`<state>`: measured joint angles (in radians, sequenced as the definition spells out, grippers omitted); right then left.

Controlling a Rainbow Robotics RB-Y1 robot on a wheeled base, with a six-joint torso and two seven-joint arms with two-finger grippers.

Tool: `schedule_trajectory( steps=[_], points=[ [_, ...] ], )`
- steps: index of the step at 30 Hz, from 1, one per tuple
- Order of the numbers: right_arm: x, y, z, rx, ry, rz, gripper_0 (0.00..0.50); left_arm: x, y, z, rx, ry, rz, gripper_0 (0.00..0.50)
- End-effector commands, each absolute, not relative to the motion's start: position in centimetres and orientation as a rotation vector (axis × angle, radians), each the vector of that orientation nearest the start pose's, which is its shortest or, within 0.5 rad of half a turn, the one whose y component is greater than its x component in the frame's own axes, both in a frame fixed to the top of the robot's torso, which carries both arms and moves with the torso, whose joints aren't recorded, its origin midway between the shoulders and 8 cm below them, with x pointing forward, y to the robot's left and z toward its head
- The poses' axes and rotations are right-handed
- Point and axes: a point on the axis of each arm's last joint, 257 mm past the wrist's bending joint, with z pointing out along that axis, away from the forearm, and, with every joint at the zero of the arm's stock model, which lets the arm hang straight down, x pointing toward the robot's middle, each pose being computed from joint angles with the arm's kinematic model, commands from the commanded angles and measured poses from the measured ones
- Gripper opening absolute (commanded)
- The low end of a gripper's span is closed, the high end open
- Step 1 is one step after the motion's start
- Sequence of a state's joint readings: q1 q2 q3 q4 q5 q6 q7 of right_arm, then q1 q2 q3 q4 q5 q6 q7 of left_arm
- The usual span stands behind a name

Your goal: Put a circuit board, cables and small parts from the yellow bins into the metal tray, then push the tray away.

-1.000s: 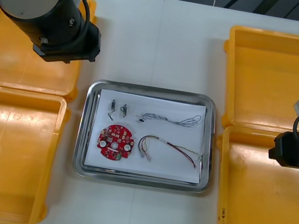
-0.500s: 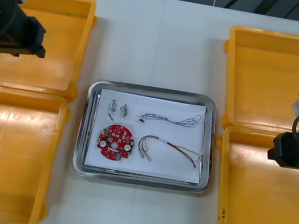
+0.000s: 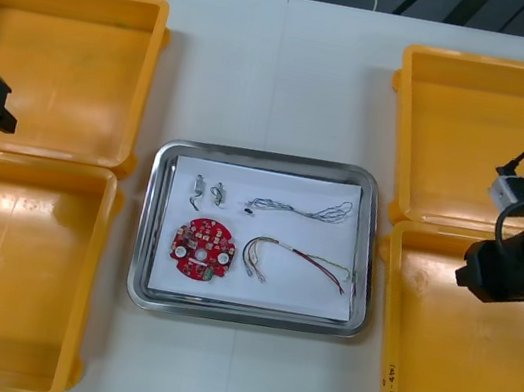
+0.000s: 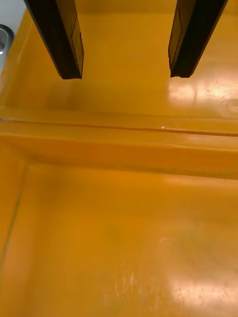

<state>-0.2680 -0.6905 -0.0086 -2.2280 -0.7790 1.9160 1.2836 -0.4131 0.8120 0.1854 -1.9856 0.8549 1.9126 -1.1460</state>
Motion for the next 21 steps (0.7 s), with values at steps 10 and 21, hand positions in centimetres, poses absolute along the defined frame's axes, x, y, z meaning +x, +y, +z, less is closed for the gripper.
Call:
schedule_trajectory(
  steps=[10, 21],
  points=[
    [36.1, -21.5, -20.4, -0.997, 2.543, -0.126, 0.500, 39.0, 38.5, -14.5, 0.022, 2.680, 0.090, 0.500],
    [35.7, -16.9, -21.7, -1.338, 2.434, -0.220, 0.500, 36.3, 39.5, -16.4, 0.035, 2.730, 0.076, 0.500]
  ],
)
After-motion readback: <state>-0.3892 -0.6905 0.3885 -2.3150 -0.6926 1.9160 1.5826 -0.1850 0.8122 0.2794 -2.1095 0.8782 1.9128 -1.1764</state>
